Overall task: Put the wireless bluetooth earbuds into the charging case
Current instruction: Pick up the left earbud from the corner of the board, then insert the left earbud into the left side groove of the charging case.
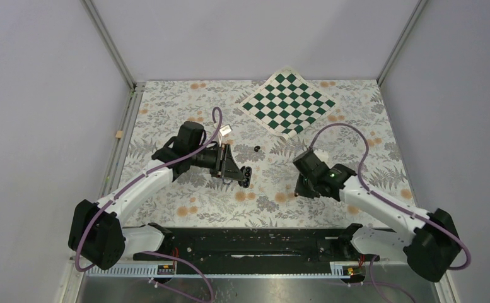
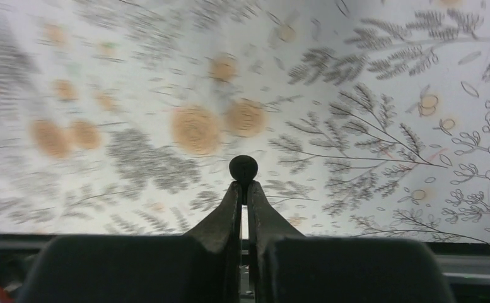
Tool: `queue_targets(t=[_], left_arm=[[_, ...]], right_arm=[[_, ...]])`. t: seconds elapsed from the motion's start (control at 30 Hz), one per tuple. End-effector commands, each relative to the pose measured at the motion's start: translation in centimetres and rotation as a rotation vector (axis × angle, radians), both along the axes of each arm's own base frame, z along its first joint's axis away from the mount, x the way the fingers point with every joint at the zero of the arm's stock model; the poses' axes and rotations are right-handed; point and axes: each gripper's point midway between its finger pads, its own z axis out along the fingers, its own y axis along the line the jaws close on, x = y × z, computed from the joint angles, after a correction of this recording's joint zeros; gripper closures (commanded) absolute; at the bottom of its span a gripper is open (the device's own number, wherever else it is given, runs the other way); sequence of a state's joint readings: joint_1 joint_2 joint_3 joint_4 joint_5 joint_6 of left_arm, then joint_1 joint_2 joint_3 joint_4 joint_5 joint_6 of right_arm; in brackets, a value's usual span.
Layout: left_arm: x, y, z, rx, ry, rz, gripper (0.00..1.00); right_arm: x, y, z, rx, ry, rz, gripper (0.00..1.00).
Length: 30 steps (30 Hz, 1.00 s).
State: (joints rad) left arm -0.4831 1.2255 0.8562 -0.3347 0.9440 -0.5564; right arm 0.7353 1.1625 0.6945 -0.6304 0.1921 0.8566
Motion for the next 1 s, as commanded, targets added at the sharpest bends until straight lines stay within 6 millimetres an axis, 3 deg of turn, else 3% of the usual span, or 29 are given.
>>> queue_targets(t=[0.0, 0.23, 0.5, 0.73, 0.97], left_arm=[[-0.2, -0.3, 1.9, -0.058, -0.11, -0.041, 1.0], [-0.1, -0.6, 2.0, -0.073, -0.11, -0.042, 1.0], [-0.1, -0.7, 2.3, -0.077, -0.11, -0.043, 1.0], [0.0, -0.8, 2.3, -0.073, -0.094, -0.032, 1.0], [1.6, -1.3, 2.3, -0.059, -0.02, 0.106, 1.0]], right_arm=[[2.2, 1.4, 7.0, 0.103, -0.177, 0.021, 1.0], [2.8, 5.0, 13.3, 0.252, -0.29, 0.11, 1.0], [1.9, 9.4, 17.9, 0.464, -0.415, 0.298, 1.0], [0.9, 10.6, 19.7, 0.488, -0.497, 0.514, 1.0], [1.0, 11.0, 19.3, 0.472, -0.432, 0.441, 1.0]])
